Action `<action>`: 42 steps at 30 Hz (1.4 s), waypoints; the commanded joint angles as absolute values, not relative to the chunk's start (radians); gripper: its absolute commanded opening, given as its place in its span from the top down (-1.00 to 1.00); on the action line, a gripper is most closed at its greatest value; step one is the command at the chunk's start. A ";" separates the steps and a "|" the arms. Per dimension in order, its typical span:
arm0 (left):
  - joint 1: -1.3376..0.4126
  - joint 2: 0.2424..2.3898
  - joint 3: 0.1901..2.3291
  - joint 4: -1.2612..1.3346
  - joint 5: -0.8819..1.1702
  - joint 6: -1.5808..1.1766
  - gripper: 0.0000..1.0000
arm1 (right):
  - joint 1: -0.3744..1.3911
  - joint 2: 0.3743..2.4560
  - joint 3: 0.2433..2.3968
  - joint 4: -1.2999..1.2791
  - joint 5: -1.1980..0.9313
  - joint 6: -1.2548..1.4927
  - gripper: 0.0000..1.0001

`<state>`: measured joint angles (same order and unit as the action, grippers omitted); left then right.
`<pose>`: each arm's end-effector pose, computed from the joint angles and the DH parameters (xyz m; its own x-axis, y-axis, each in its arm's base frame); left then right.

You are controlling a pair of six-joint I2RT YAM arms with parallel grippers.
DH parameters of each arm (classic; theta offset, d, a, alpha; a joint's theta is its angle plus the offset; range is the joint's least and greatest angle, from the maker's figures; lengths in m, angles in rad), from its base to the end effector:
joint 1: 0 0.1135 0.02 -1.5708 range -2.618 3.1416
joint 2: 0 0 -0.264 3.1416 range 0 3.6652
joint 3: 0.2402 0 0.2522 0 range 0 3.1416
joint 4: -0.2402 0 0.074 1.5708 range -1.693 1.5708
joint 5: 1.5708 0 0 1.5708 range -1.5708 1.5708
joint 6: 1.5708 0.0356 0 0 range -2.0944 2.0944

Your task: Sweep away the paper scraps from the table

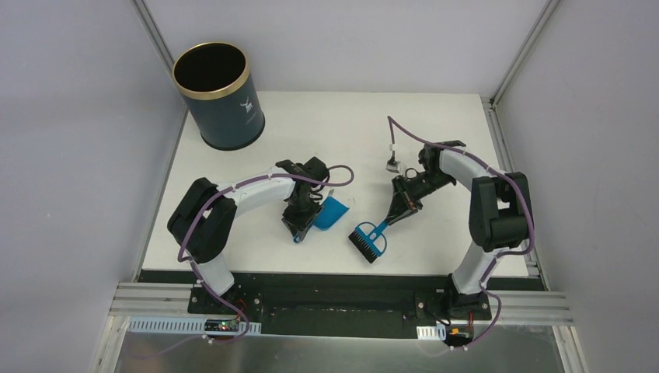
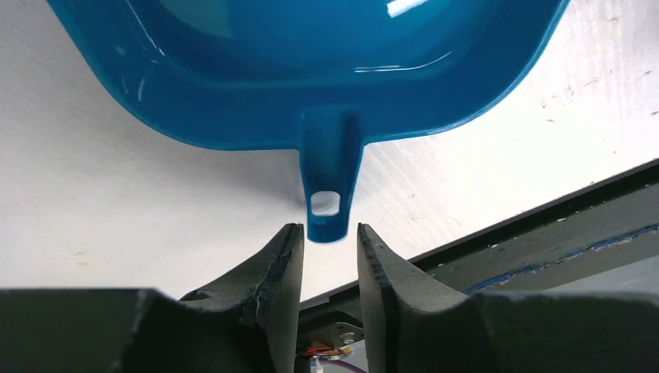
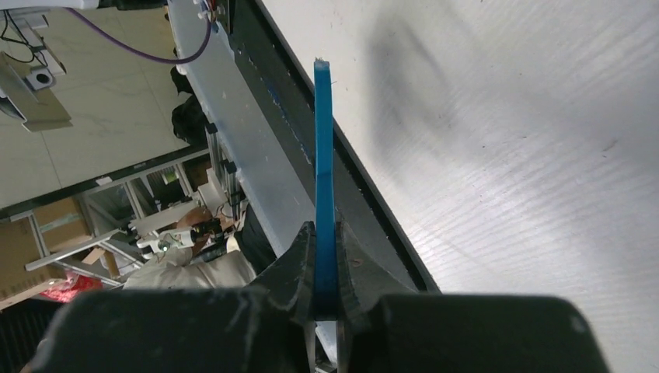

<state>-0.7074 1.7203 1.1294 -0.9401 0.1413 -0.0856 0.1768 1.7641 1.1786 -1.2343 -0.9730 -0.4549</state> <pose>0.2252 -0.1991 0.1788 -0.8120 0.5830 -0.0276 0.5804 0.8016 -0.1436 0.2752 0.0791 0.1961 -0.9016 -0.4123 -0.1306 -0.3280 0.4550 0.8279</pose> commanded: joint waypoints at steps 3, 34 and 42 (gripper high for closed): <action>-0.705 1.619 1.115 -0.900 0.202 -0.055 0.26 | 0.223 1.845 1.239 -1.283 -0.981 -0.510 1.00; -0.545 1.368 1.046 -0.796 0.140 -0.080 -0.06 | 0.205 1.878 1.211 -1.033 -0.514 -0.243 -0.12; -0.545 1.359 1.039 -0.796 0.058 -0.092 -0.13 | 0.114 1.732 1.194 -0.962 -0.418 -0.212 -0.91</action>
